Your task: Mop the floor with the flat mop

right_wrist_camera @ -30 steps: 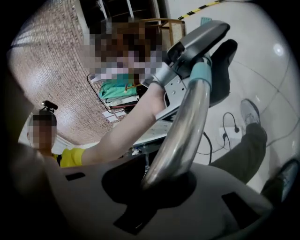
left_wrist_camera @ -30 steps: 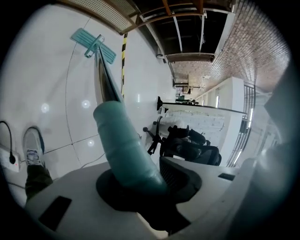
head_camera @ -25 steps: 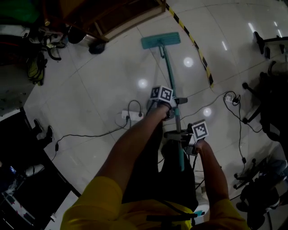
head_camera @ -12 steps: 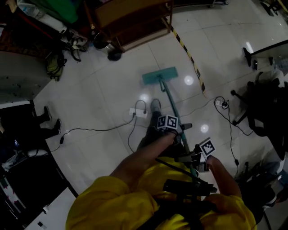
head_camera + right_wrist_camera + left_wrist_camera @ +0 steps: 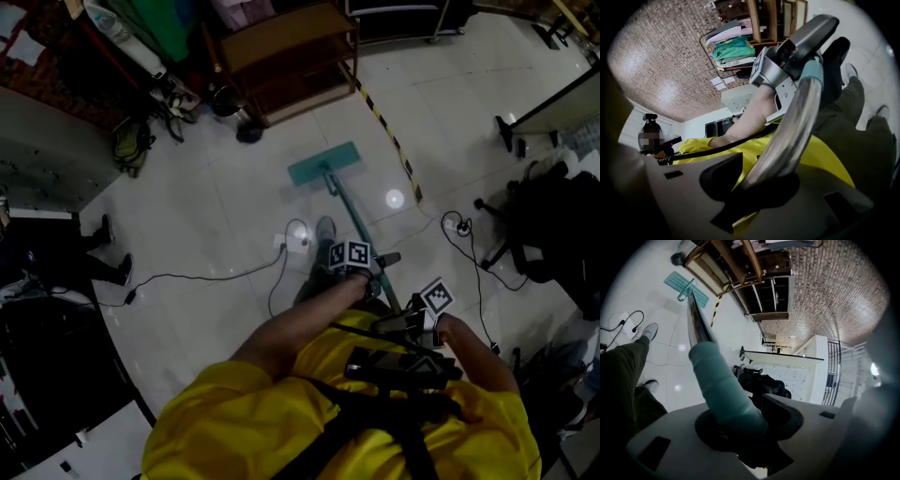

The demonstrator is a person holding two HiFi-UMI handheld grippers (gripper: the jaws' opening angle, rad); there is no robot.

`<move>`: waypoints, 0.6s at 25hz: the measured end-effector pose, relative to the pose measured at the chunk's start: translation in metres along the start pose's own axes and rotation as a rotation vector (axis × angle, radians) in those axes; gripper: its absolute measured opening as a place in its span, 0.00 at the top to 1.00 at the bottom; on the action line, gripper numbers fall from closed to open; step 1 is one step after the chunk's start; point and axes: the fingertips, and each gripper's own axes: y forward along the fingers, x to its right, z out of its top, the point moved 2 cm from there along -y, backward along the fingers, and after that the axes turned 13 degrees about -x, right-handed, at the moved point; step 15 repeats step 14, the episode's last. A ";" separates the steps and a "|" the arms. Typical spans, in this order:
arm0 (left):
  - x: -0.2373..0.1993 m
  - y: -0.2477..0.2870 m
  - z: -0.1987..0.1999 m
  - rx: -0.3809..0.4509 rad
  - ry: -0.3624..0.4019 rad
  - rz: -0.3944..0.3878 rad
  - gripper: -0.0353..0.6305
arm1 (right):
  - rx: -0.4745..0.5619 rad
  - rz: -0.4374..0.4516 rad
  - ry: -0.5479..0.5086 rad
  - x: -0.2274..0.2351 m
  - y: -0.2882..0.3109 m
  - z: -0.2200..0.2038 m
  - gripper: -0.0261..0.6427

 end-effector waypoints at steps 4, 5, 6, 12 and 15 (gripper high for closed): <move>0.010 -0.008 0.000 0.052 0.031 -0.022 0.71 | -0.001 -0.007 -0.057 -0.003 0.002 -0.004 0.79; 0.011 -0.010 -0.002 0.057 0.035 -0.022 0.71 | -0.001 -0.003 -0.064 -0.005 0.004 -0.006 0.79; 0.012 -0.011 -0.004 0.057 0.042 -0.020 0.71 | -0.005 -0.005 -0.068 -0.006 0.007 -0.009 0.79; 0.025 -0.014 -0.025 0.049 0.081 -0.039 0.71 | 0.018 0.002 -0.095 -0.012 0.020 -0.026 0.79; 0.028 -0.016 -0.033 0.051 0.083 -0.051 0.71 | 0.039 0.020 -0.107 -0.016 0.025 -0.031 0.79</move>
